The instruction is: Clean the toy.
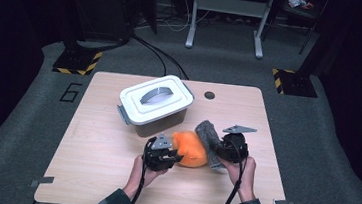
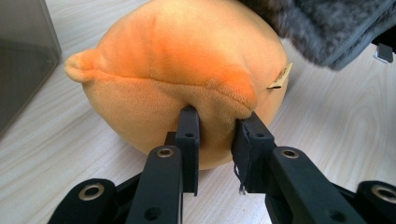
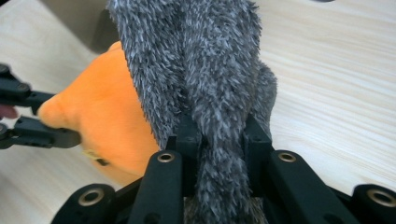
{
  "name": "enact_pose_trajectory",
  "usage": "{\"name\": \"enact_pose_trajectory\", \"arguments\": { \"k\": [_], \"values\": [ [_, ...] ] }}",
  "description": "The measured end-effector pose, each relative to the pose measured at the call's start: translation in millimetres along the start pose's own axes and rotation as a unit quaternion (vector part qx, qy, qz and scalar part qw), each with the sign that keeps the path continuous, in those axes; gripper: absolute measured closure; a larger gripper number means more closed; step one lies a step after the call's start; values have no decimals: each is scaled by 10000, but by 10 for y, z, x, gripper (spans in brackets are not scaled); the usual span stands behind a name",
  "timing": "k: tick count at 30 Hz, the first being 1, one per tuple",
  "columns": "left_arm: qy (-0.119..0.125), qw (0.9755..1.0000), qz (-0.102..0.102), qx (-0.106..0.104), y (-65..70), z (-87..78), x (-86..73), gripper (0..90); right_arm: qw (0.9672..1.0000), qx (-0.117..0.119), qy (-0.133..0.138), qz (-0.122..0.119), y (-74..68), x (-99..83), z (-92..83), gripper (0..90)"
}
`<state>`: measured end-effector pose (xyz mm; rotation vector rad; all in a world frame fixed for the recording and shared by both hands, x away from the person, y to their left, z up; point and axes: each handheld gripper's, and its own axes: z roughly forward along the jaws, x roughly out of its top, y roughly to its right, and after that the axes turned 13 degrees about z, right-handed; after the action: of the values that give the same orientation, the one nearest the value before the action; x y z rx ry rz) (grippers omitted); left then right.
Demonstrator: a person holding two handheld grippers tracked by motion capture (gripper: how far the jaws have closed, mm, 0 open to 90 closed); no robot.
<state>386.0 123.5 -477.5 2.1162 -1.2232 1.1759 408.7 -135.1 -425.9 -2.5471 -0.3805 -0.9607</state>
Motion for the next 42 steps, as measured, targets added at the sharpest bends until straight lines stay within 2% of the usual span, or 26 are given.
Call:
{"name": "enact_pose_trajectory", "arguments": {
  "k": [1,3,4,5,6,8,9,11,13,16,17,24,27,30,31,32,35,37,42],
  "values": [
    [0,10000,7,-2,-1,-2,-2,717,9999,-50,-97,82,-31,-9,59,740],
    [3,10000,14,22,-3,-8,-12,707,9999,-65,-102,11,-14,-13,73,740],
    [16,10000,13,22,-4,-11,-18,687,9999,-38,-72,116,-17,-14,85,740],
    [27,10000,66,57,1,-19,-21,667,9999,-42,-76,108,-5,-16,84,740],
    [27,9999,46,156,23,-22,-21,589,9999,-51,-67,145,-11,-14,96,740],
    [-34,9995,188,232,36,-35,-23,571,9998,-52,-71,157,-12,-13,100,740],
    [-47,9993,216,311,56,-37,-31,551,9999,-74,-76,84,-4,-11,106,740],
    [-55,9986,248,456,86,-32,-61,510,9999,-97,-96,92,-4,-5,109,740],
    [-88,9980,281,552,111,-32,-97,489,9999,-117,-82,71,1,-3,118,740],
    [-4,9965,337,762,155,-48,-144,465,9998,-107,-97,95,0,-4,117,740],
    [52,9967,288,761,175,-45,-154,461,9998,-107,-95,106,-1,-5,117,739],
    [-67,9944,593,869,262,55,-124,457,9998,-117,-83,124,-6,-11,115,739],
    [-113,9930,674,967,266,92,-115,484,9998,-120,-85,106,-8,-11,115,739],
    [-165,9910,735,1109,274,120,-112,575,9998,-98,-76,137,-18,-11,114,738],
    [-175,9907,738,1128,271,133,-112,657,9999,-74,-62,128,-19,-11,110,738],
    [-156,9907,720,1148,266,133,-114,657,9999,-74,-62,128,-19,-11,110,738],
    [-151,9913,676,1120,248,139,-106,764,9999,-103,-11,121,-16,-12,92,738],
    [-108,9926,578,1062,230,136,-94,788,9999,-103,42,96,-8,-12,76,739],
    [-19,9965,176,812,169,99,-39,812,9998,-54,120,169,-20,-12,-7,739]
  ]
}}
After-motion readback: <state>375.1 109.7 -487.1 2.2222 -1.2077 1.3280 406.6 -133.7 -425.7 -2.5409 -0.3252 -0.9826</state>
